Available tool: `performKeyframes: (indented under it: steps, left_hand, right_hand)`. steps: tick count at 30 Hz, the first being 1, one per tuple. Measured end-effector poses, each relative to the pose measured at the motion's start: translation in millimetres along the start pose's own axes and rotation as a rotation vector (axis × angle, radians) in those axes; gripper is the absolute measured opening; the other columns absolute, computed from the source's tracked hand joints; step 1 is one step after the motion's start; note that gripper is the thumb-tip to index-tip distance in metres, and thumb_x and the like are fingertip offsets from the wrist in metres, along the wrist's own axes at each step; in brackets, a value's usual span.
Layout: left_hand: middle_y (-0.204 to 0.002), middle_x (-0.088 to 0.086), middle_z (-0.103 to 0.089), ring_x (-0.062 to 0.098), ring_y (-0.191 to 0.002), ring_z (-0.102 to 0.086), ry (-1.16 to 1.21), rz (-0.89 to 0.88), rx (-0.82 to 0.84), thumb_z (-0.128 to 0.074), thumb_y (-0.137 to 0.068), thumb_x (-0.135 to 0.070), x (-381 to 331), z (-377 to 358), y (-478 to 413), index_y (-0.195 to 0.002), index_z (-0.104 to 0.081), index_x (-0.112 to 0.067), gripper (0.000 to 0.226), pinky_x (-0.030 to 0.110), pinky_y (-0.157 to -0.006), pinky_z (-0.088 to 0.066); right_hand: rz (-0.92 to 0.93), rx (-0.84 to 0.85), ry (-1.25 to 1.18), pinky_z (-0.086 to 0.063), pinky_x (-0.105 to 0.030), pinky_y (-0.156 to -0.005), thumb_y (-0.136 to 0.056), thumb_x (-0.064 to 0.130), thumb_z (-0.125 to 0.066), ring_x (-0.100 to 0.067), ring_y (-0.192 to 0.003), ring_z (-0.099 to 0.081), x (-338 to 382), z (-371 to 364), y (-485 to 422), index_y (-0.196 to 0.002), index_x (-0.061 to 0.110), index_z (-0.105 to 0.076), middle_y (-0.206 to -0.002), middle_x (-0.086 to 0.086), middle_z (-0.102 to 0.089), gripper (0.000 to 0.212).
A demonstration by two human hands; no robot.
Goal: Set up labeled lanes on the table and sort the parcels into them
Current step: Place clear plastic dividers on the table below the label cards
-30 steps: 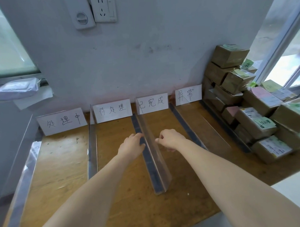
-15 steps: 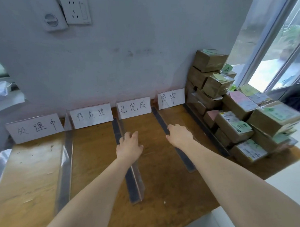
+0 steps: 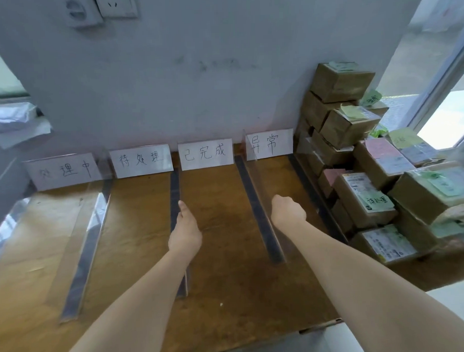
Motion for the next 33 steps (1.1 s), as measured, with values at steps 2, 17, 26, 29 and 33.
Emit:
performKeyframes:
  steps: [2,17,26,29,33]
  left_hand:
    - [-0.139,0.015,-0.046,0.017,-0.072,-0.054,-0.003,0.012,-0.003,-0.041,-0.093,0.005,2.0,4.2,1.5,-0.150,0.016,-0.012,0.082,0.027,-0.055,-0.043]
    - [-0.155,0.009,-0.020,0.032,-0.132,-0.036,-0.088,-0.074,-0.034,-0.047,-0.093,-0.004,-0.3,13.8,-1.1,-0.153,0.000,-0.023,0.078,0.043,-0.096,-0.045]
    - [-0.151,0.008,-0.031,0.030,-0.136,-0.033,-0.145,-0.277,-0.117,-0.052,-0.095,-0.026,-34.5,45.9,5.1,-0.149,-0.022,-0.022,0.062,0.045,-0.105,-0.038]
    - [-0.149,0.007,-0.035,0.030,-0.135,-0.035,-0.130,-0.351,-0.112,-0.052,-0.095,-0.030,-47.3,50.8,5.7,-0.148,-0.027,-0.021,0.059,0.046,-0.105,-0.039]
    - [-0.146,0.007,-0.039,0.030,-0.132,-0.039,-0.121,-0.446,-0.069,-0.052,-0.095,-0.030,-71.8,44.2,10.3,-0.146,-0.031,-0.022,0.055,0.047,-0.104,-0.040]
  right_hand:
    - [0.014,0.007,-0.027,-0.052,-0.034,-0.076,-0.095,0.009,-0.052,-0.024,-0.089,-0.061,1.3,1.3,-0.8,-0.115,0.010,-0.052,-0.099,-0.007,-0.059,0.020]
    - [0.019,0.004,-0.016,-0.050,-0.032,-0.072,-0.095,0.015,-0.052,-0.022,-0.086,-0.060,9.2,3.9,1.8,-0.118,0.012,-0.045,-0.097,-0.006,-0.056,0.024]
    - [0.087,-0.138,0.057,-0.051,-0.039,-0.082,-0.096,0.040,-0.052,-0.029,-0.108,-0.056,21.6,34.2,18.2,-0.127,0.017,-0.046,-0.120,-0.008,-0.054,0.039]
    - [0.096,-0.164,0.060,-0.048,-0.040,-0.083,-0.096,0.044,-0.050,-0.030,-0.111,-0.056,23.9,41.6,25.2,-0.130,0.017,-0.046,-0.123,-0.009,-0.054,0.043]
    - [0.086,-0.196,0.063,-0.048,-0.040,-0.083,-0.097,0.045,-0.049,-0.030,-0.113,-0.055,13.3,50.7,40.0,-0.132,0.017,-0.046,-0.126,-0.009,-0.054,0.045]
Point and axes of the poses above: each hand's wrist, its own y-axis away from the middle knuckle, its own z-axis out of the back of the hand, x = y × z, the point moved 9 cm from there along -y, towards the middle knuckle
